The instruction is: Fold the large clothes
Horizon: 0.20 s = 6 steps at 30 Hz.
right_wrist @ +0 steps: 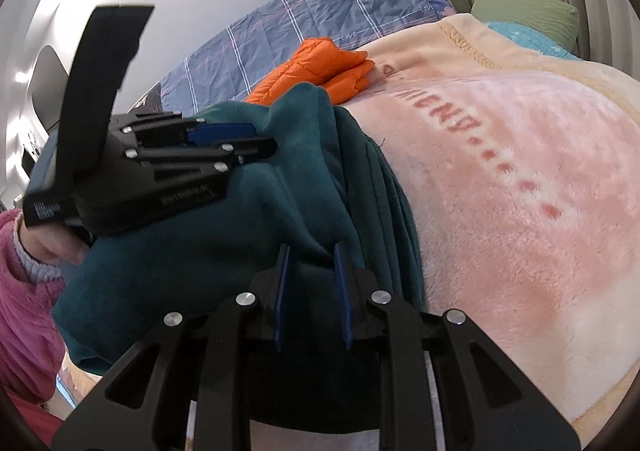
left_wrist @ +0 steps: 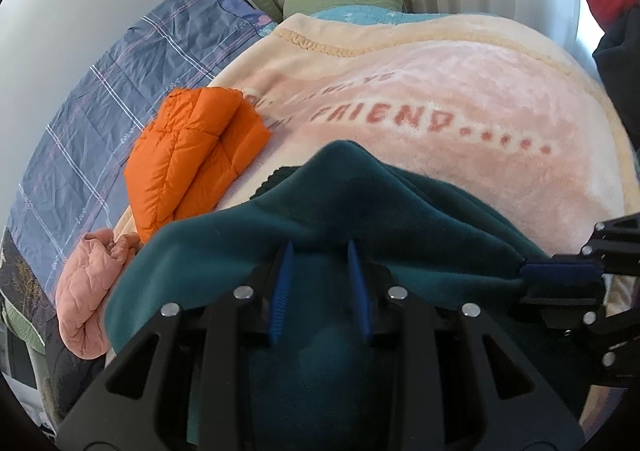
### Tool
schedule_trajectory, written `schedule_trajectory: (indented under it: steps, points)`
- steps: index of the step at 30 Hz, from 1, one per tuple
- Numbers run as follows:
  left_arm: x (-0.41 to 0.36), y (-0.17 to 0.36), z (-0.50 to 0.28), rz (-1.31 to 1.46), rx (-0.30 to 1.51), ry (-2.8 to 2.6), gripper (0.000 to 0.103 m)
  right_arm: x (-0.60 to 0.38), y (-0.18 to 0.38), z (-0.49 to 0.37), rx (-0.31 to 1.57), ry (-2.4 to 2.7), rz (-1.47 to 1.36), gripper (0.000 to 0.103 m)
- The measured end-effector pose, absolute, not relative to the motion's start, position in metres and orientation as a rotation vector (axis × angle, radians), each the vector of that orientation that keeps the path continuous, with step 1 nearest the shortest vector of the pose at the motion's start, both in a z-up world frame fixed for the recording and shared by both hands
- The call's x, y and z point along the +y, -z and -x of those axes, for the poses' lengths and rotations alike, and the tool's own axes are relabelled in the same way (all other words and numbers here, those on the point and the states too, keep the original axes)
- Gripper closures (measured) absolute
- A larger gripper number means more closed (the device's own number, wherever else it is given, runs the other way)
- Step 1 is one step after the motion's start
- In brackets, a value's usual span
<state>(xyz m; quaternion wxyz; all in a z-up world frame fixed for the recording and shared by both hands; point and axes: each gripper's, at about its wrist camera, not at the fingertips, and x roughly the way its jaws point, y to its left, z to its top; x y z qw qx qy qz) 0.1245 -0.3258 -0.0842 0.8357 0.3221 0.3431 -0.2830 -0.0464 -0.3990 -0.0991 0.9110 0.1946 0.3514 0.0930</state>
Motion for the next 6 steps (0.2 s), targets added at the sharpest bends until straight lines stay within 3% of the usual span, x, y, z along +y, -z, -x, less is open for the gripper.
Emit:
schedule_trajectory:
  steps: [2, 6]
  points:
    - [-0.327, 0.076, -0.135, -0.698, 0.72, 0.574, 0.082, -0.399, 0.098, 0.047, 0.725, -0.188, -0.394, 0.082]
    - [-0.331, 0.06, -0.172, -0.668, 0.737, 0.525, 0.083, -0.398, 0.098, 0.046, 0.726, -0.188, -0.394, 0.082]
